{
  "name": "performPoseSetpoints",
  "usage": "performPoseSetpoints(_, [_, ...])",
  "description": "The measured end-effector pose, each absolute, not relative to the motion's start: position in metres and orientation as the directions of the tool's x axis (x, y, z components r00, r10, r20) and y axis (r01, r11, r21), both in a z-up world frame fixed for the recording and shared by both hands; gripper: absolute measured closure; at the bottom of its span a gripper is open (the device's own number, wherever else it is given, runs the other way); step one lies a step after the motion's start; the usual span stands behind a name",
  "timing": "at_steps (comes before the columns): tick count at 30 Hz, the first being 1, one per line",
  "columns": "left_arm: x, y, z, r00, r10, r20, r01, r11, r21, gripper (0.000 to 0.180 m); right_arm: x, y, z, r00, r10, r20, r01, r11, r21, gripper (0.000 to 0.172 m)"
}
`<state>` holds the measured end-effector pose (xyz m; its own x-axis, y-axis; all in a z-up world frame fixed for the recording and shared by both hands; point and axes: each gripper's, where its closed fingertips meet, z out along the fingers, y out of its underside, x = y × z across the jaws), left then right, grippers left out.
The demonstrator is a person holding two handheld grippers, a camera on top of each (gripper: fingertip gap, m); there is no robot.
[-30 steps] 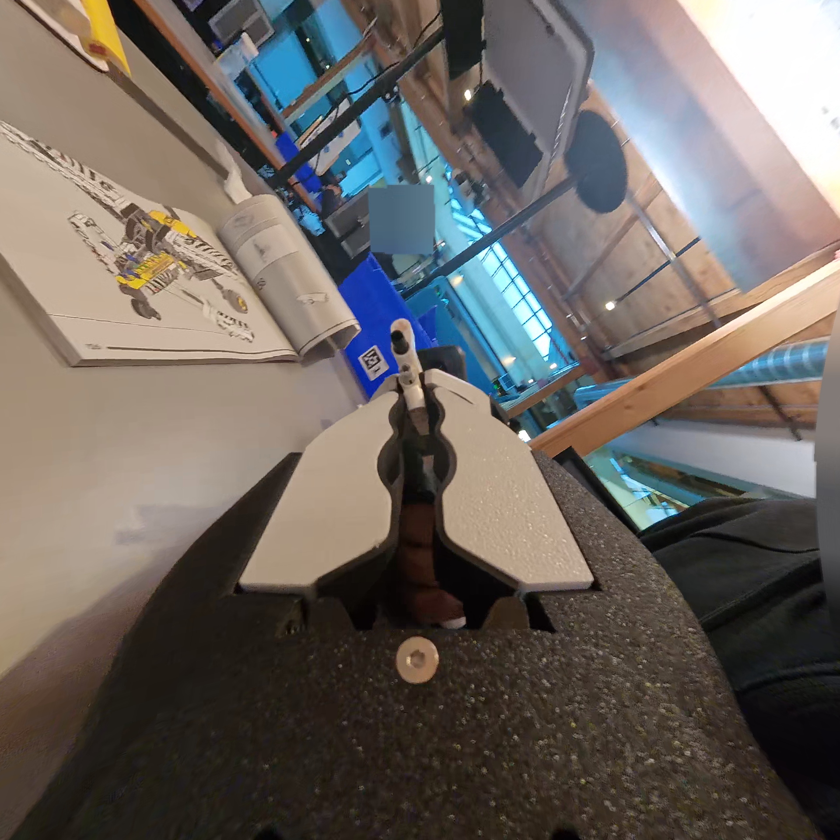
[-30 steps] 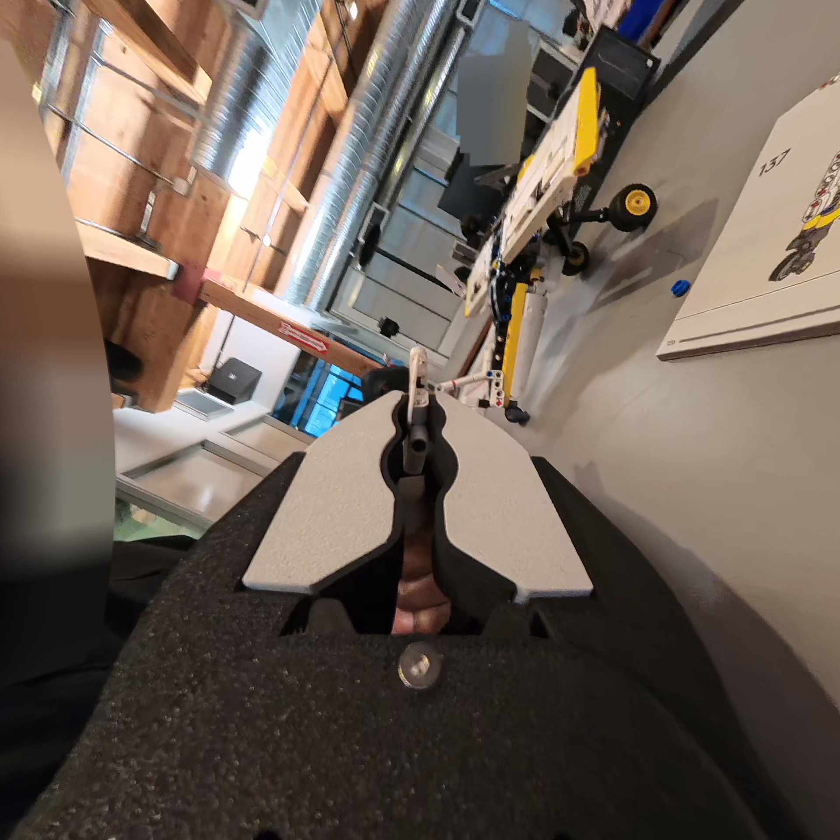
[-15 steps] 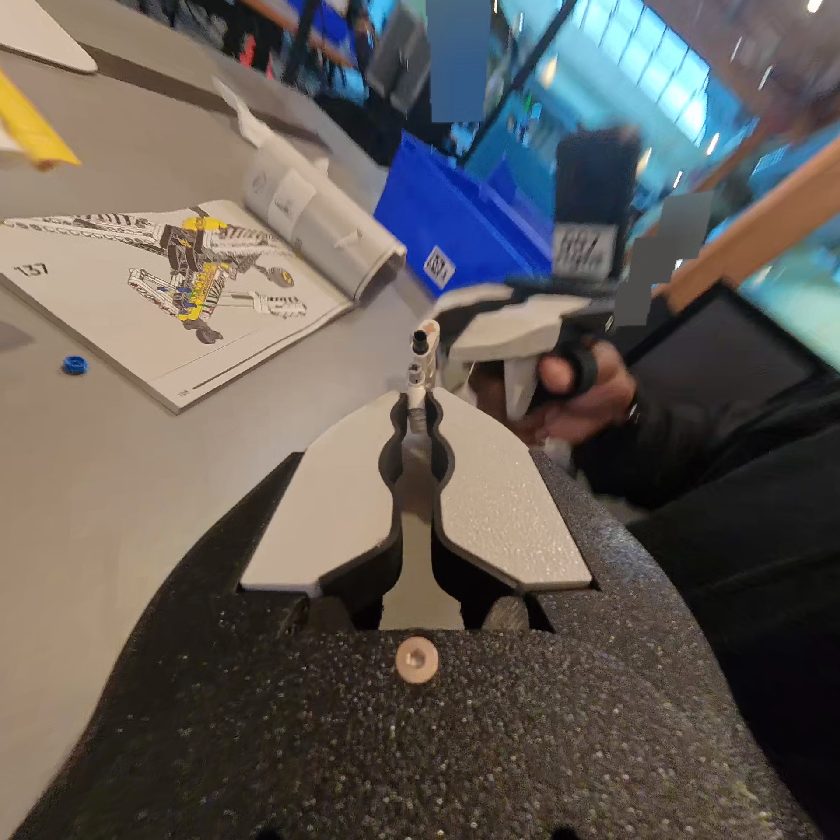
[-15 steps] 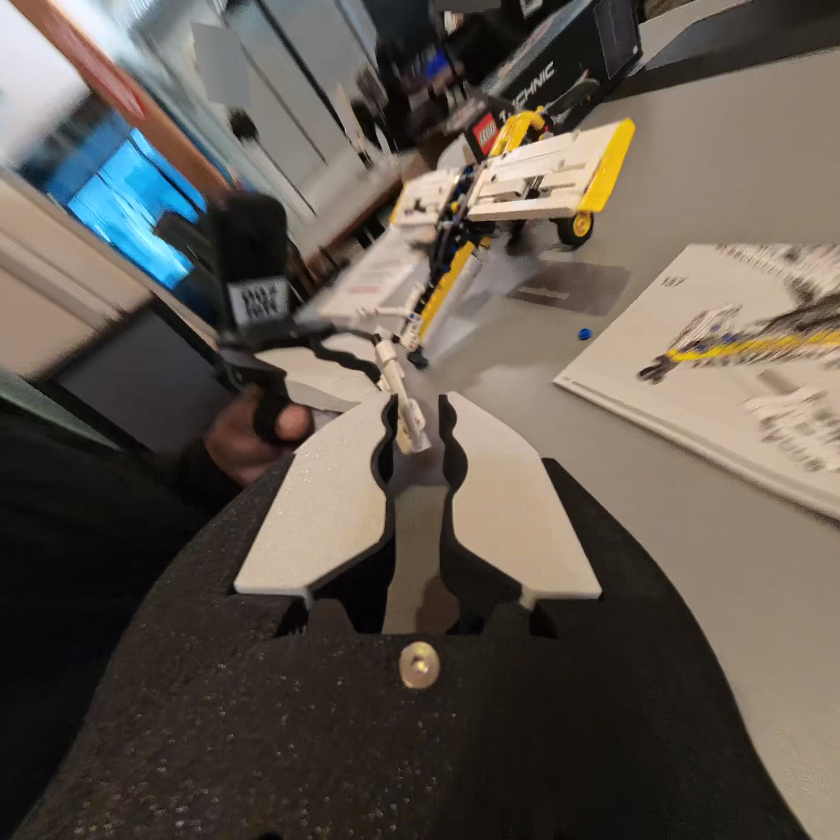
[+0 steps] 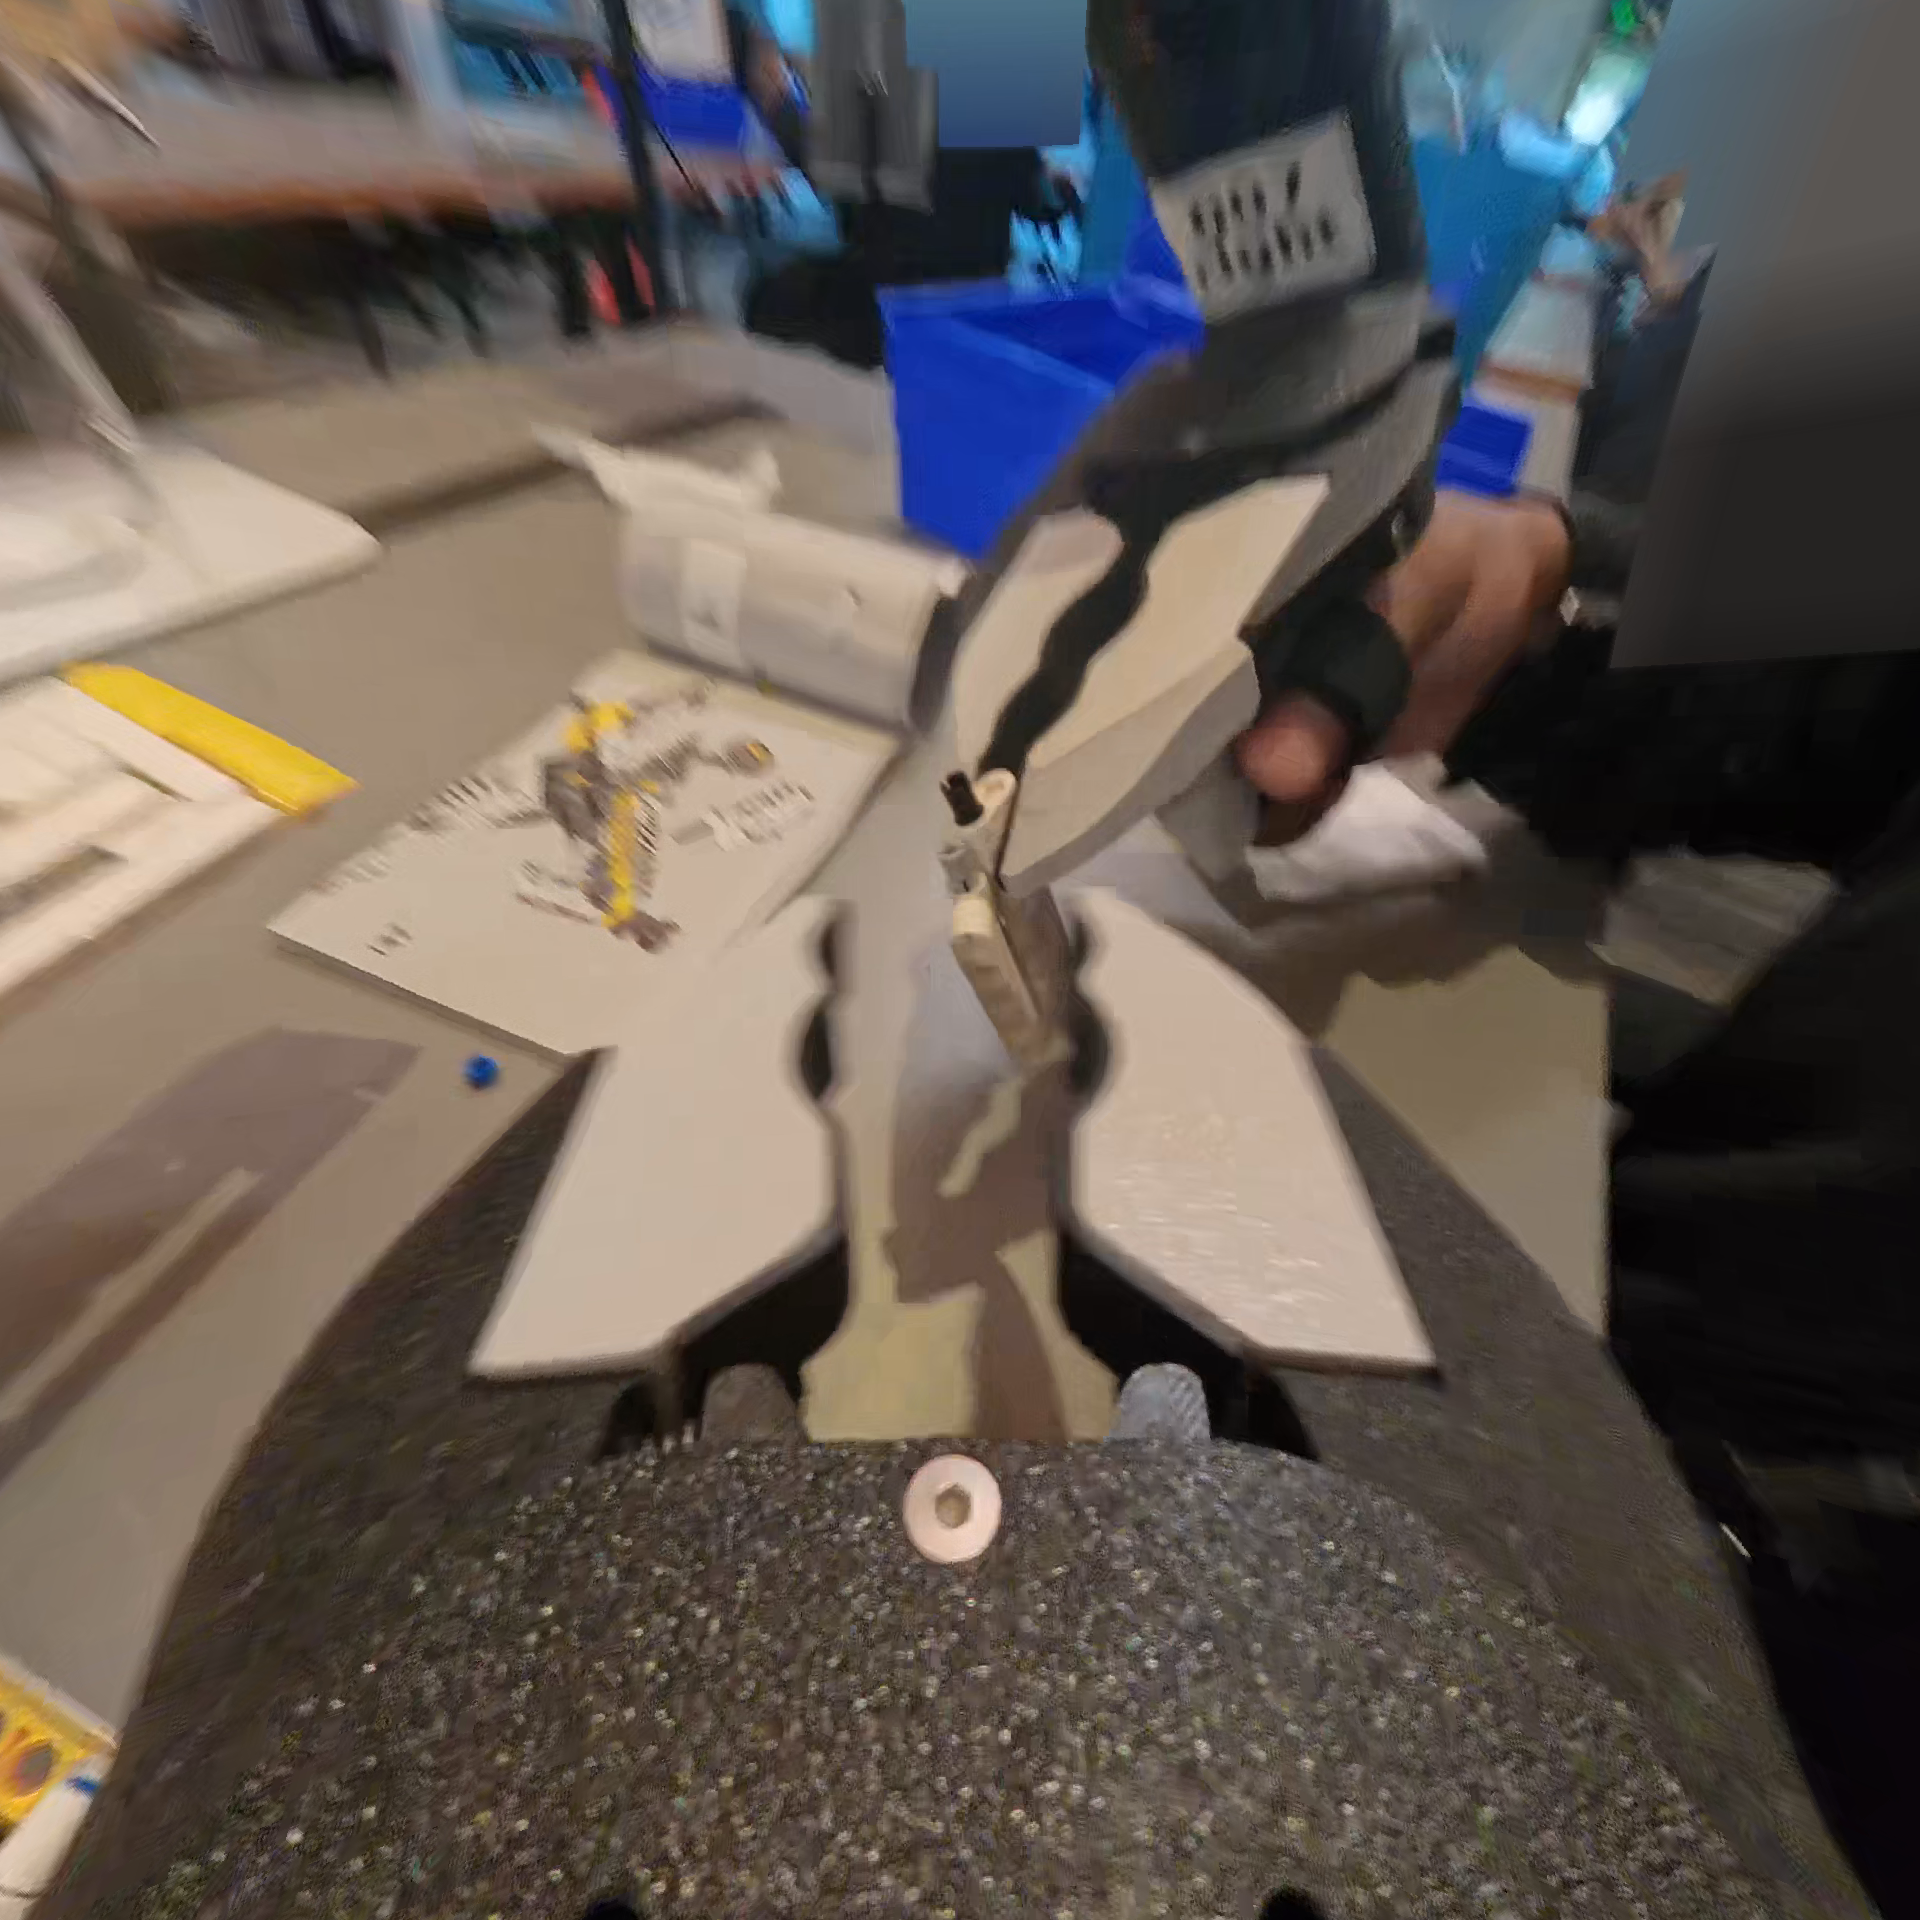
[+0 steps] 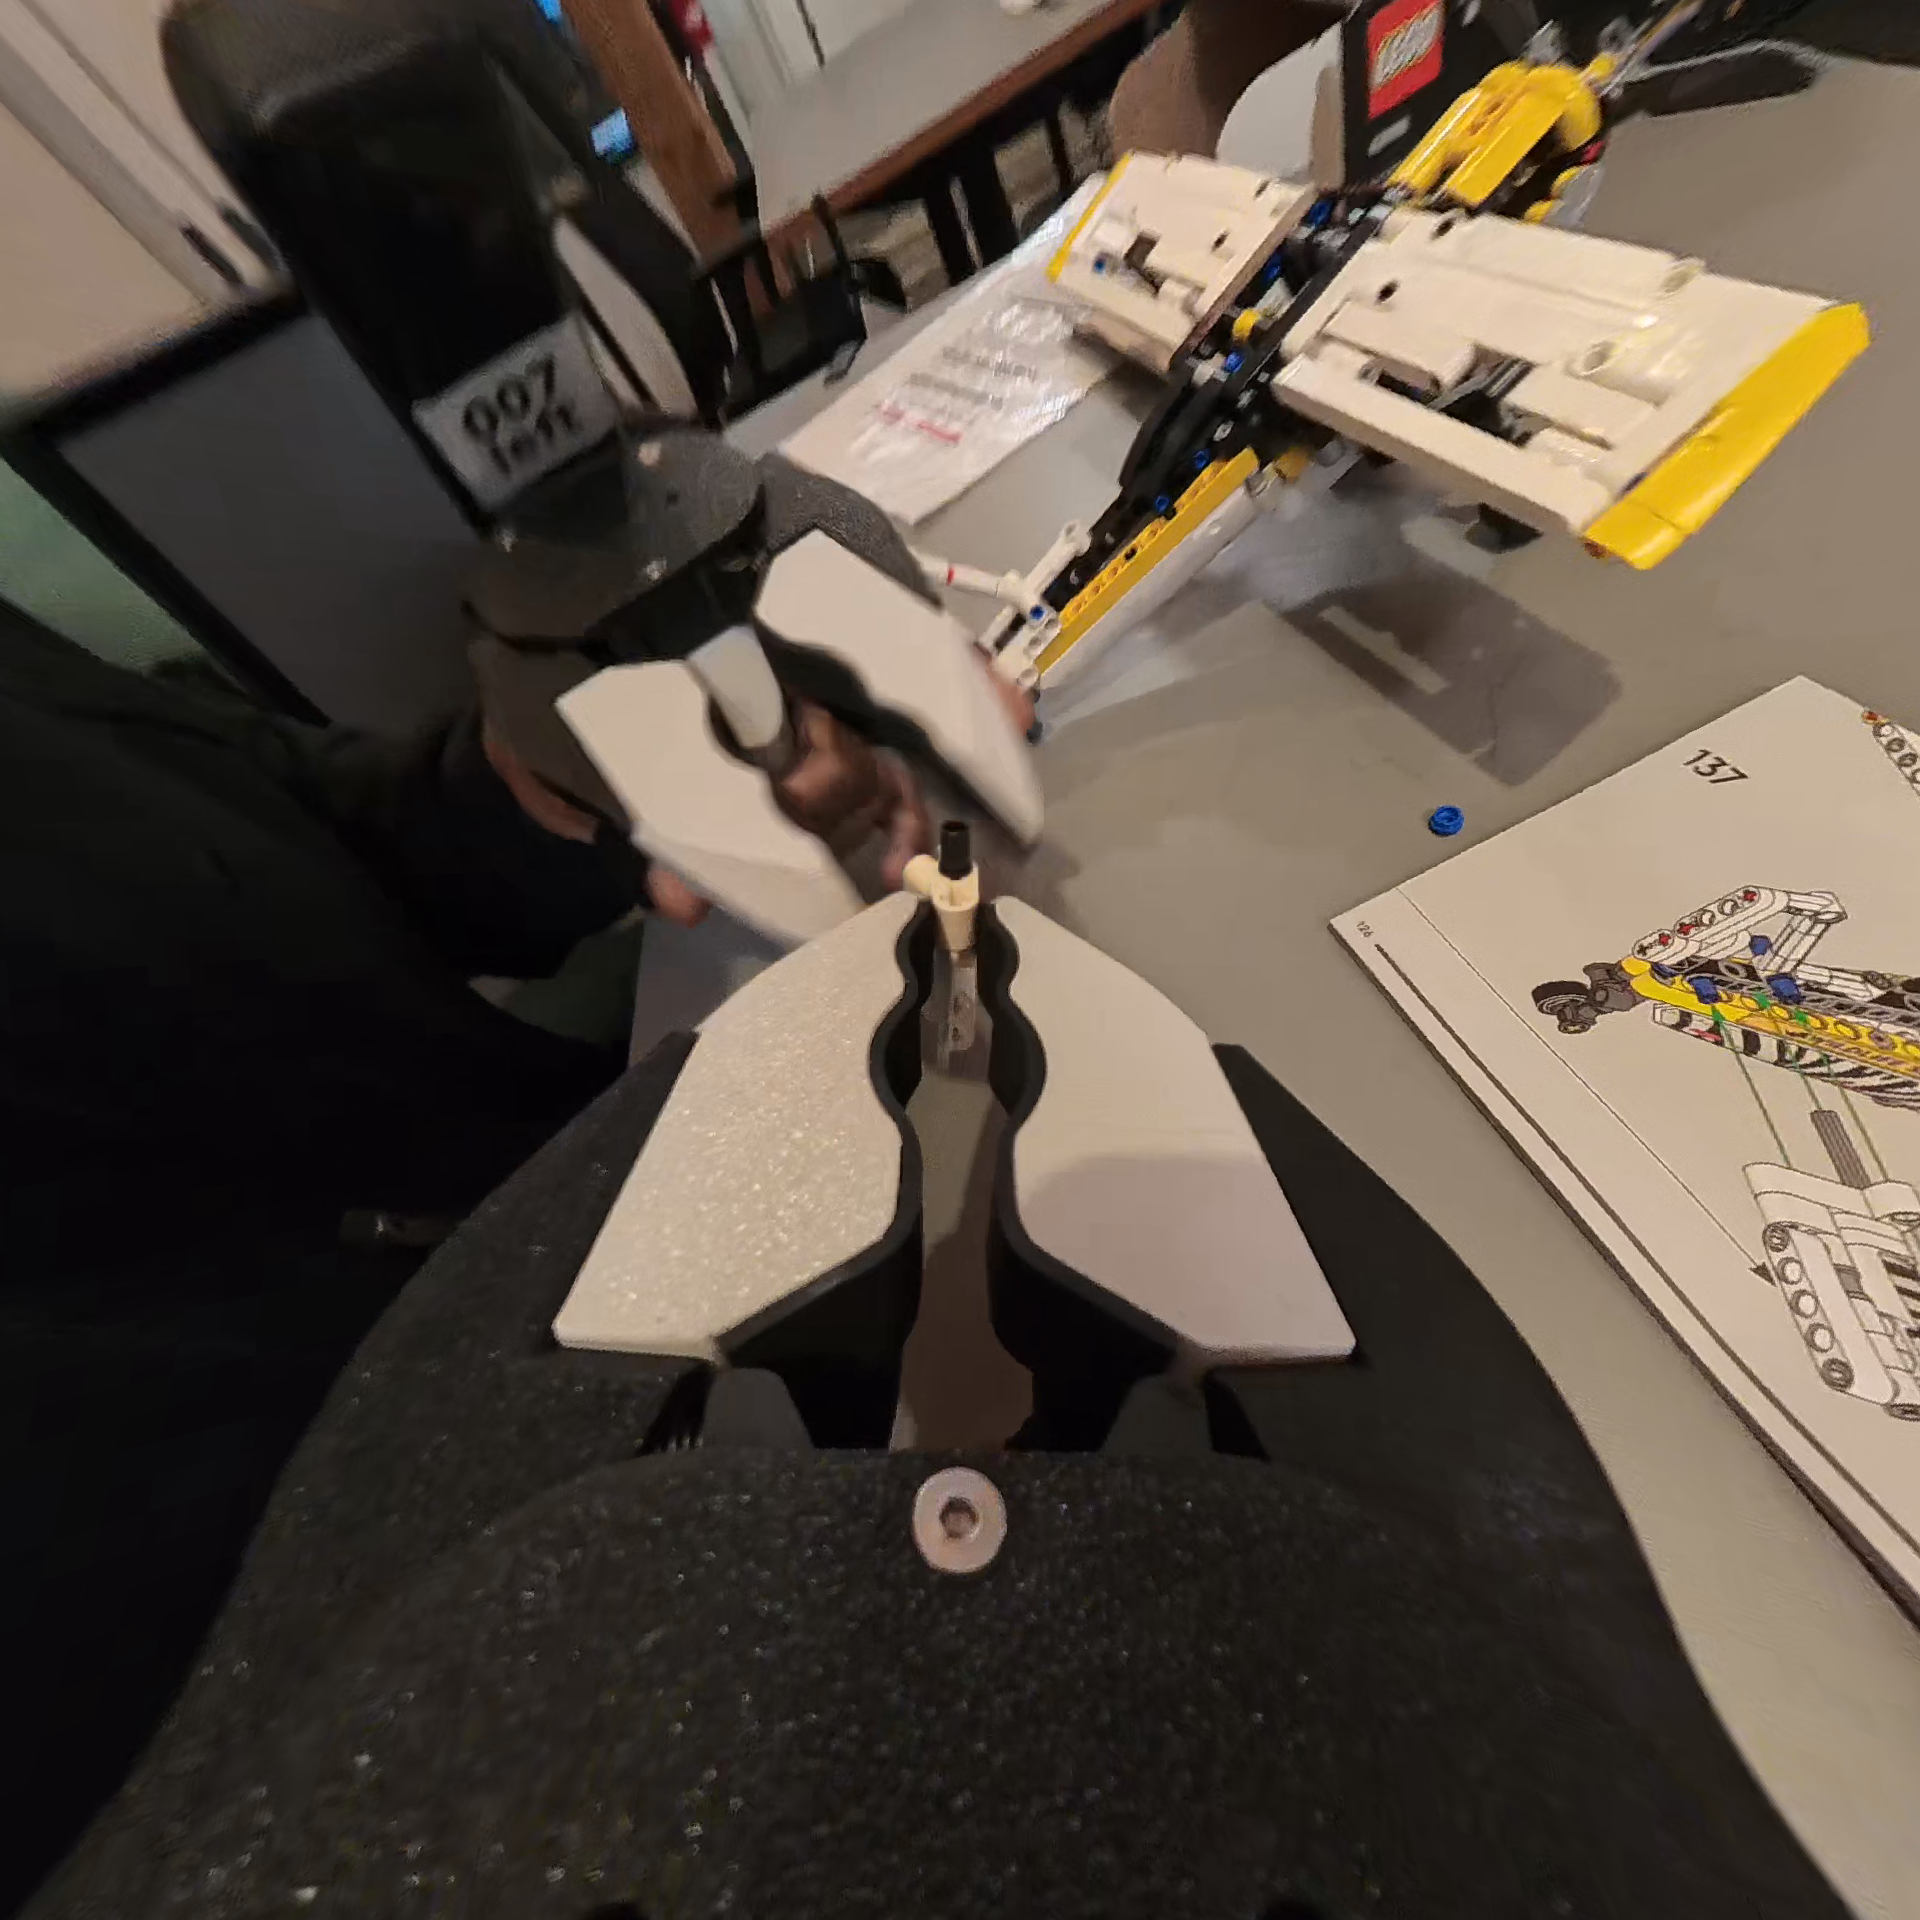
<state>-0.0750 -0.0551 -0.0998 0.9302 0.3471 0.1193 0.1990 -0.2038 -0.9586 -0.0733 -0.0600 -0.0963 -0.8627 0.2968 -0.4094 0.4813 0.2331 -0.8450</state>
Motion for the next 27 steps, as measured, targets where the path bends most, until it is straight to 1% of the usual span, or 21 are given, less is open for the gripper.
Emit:
performPoseSetpoints(1, [-0.080, -0.055, -0.094, 0.918, 0.385, 0.095, 0.170, -0.164, -0.972, 0.108, -0.077, -0.058, -0.093, -0.851, 0.306, -0.426, 0.493, 0.188, -0.849, 0.164])
performPoseSetpoints(3, [-0.085, -0.051, -0.091, 0.906, 0.419, 0.063, 0.144, -0.165, -0.976, 0.081, -0.084, -0.052, -0.089, -0.830, 0.332, -0.447, 0.506, 0.112, -0.855, 0.164])
performPoseSetpoints(4, [-0.087, -0.048, -0.089, 0.903, 0.427, 0.054, 0.136, -0.164, -0.977, 0.074, -0.087, -0.048, -0.088, -0.821, 0.348, -0.453, 0.509, 0.085, -0.857, 0.164])
performPoseSetpoints(5, [-0.090, -0.046, -0.085, 0.893, 0.447, 0.048, 0.122, -0.138, -0.983, 0.071, -0.089, -0.045, -0.087, -0.812, 0.361, -0.458, 0.510, 0.061, -0.858, 0.164])
performPoseSetpoints(6, [-0.092, -0.043, -0.081, 0.891, 0.453, 0.041, 0.102, -0.112, -0.988, 0.073, -0.091, -0.042, -0.087, -0.804, 0.373, -0.463, 0.513, 0.041, -0.857, 0.164])
performPoseSetpoints(8, [-0.096, -0.039, -0.070, 0.885, 0.463, 0.043, 0.066, -0.035, -0.997, 0.092, -0.094, -0.036, -0.088, -0.787, 0.391, -0.477, 0.521, 0.008, -0.853, 0.164])
performPoseSetpoints(9, [-0.097, -0.038, -0.060, 0.884, 0.465, 0.042, 0.029, 0.034, -0.999, 0.106, -0.096, -0.033, -0.089, -0.780, 0.401, -0.480, 0.523, -0.002, -0.853, 0.164])
performPoseSetpoints(10, [-0.097, -0.039, -0.049, 0.885, 0.465, 0.031, -0.018, 0.099, -0.995, 0.130, -0.098, -0.031, -0.091, -0.773, 0.411, -0.482, 0.525, -0.011, -0.851, 0.164])
performPoseSetpoints(11, [-0.099, -0.043, -0.037, 0.878, 0.479, 0.023, -0.065, 0.166, -0.984, 0.148, -0.099, -0.029, -0.093, -0.766, 0.420, -0.486, 0.528, -0.019, -0.849, 0.164])
performPoseSetpoints(13, [-0.105, -0.048, -0.017, 0.866, 0.500, 0.026, -0.124, 0.263, -0.957, 0.170, -0.101, -0.026, -0.095, -0.755, 0.430, -0.496, 0.535, -0.034, -0.844, 0.164])
performPoseSetpoints(14, [-0.109, -0.050, -0.010, 0.861, 0.508, 0.039, -0.130, 0.293, -0.947, 0.170, -0.102, -0.024, -0.097, -0.751, 0.432, -0.499, 0.537, -0.040, -0.843, 0.164])
performPoseSetpoints(15, [-0.117, -0.052, -0.006, 0.841, 0.538, 0.053, -0.139, 0.310, -0.940, 0.163, -0.103, -0.023, -0.098, -0.748, 0.435, -0.501, 0.537, -0.047, -0.842, 0.164])
performPoseSetpoints(17, [-0.138, -0.060, 0.001, 0.767, 0.634, 0.098, -0.153, 0.329, -0.932, 0.121, -0.104, -0.022, -0.099, -0.744, 0.438, -0.505, 0.537, -0.058, -0.842, 0.164])
performPoseSetpoints(21, [-0.146, -0.046, 0.017, 0.830, 0.544, 0.123, -0.128, 0.400, -0.907, 0.105, -0.106, -0.021, -0.099, -0.741, 0.440, -0.507, 0.535, -0.069, -0.842, 0.164])
performPoseSetpoints(22, [-0.145, -0.042, 0.020, 0.857, 0.500, 0.128, -0.110, 0.418, -0.902, 0.112, -0.106, -0.021, -0.099, -0.740, 0.440, -0.508, 0.534, -0.072, -0.842, 0.164])
performPoseSetpoints(24, [-0.136, -0.038, 0.031, 0.907, 0.413, 0.082, -0.135, 0.469, -0.873, 0.138, -0.107, -0.020, -0.099, -0.733, 0.445, -0.514, 0.537, -0.083, -0.839, 0.164])
performPoseSetpoints(25, [-0.138, -0.042, 0.034, 0.895, 0.440, 0.077, -0.159, 0.474, -0.866, 0.152, -0.108, -0.019, -0.098, -0.728, 0.448, -0.519, 0.541, -0.092, -0.836, 0.164])
performPoseSetpoints(26, [-0.152, -0.047, 0.031, 0.835, 0.544, 0.076, -0.194, 0.421, -0.886, 0.162, -0.108, -0.018, -0.097, -0.724, 0.446, -0.527, 0.544, -0.102, -0.833, 0.164])
performPoseSetpoints(27, [-0.161, -0.049, 0.026, 0.774, 0.633, 0.019, -0.245, 0.326, -0.913, 0.162, -0.108, -0.017, -0.095, -0.721, 0.442, -0.534, 0.546, -0.113, -0.830, 0.164])
